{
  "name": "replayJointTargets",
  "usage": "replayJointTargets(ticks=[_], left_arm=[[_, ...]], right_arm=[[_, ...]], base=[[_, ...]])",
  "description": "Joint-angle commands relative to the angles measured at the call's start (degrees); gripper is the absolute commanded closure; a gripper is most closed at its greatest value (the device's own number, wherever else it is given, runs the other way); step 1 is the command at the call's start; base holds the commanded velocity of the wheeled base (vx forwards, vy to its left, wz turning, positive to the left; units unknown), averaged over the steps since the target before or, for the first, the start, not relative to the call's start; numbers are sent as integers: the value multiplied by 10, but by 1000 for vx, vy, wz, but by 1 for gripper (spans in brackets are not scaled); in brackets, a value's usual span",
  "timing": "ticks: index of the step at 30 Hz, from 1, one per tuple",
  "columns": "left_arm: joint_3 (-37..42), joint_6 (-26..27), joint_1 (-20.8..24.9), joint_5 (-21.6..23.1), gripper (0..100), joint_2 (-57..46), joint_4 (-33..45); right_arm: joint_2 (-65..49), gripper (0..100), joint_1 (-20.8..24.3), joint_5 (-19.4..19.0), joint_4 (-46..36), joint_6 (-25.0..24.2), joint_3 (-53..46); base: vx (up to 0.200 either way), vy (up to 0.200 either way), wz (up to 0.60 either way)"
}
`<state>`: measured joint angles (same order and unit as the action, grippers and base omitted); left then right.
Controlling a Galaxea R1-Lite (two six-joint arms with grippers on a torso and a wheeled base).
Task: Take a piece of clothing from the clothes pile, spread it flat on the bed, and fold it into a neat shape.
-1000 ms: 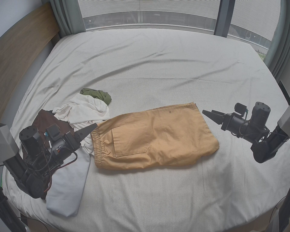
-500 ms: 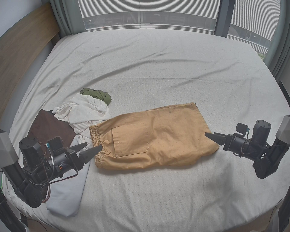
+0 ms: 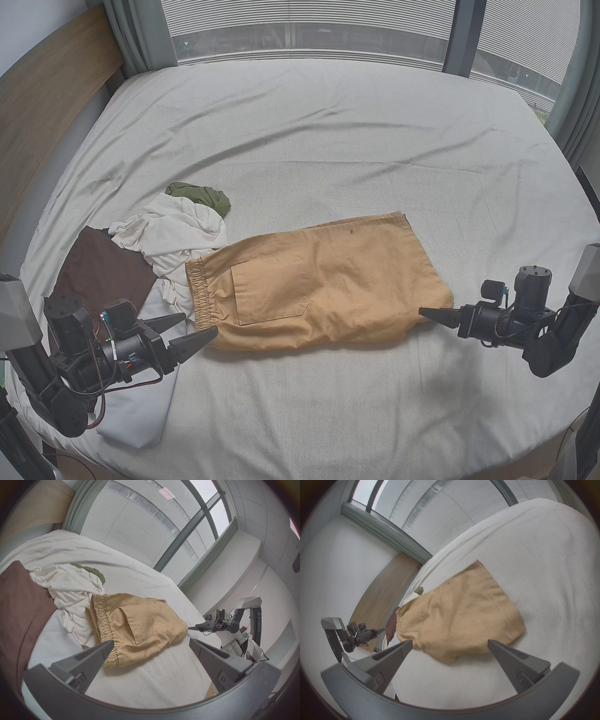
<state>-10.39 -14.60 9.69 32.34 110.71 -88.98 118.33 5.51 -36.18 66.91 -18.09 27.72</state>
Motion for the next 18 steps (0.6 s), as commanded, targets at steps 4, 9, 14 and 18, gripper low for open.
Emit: replayJointTargets(ticks=[4, 9, 14, 18], left_arm=[[0, 1, 0, -1, 0, 9, -1], [-1, 0, 0, -1, 0, 9, -1], [-1, 0, 0, -2, 0, 9, -1], [-1, 0, 0, -1, 0, 10, -1]], right_arm=[[8, 0, 1, 0, -19, 11, 4], [32, 0, 4, 1, -13, 10, 12], [54, 0, 8, 5, -13, 10, 17], [68, 0, 16, 23, -11, 8, 29]], base=[[0, 0, 0], [0, 0, 0], [0, 0, 0], [0, 0, 0]])
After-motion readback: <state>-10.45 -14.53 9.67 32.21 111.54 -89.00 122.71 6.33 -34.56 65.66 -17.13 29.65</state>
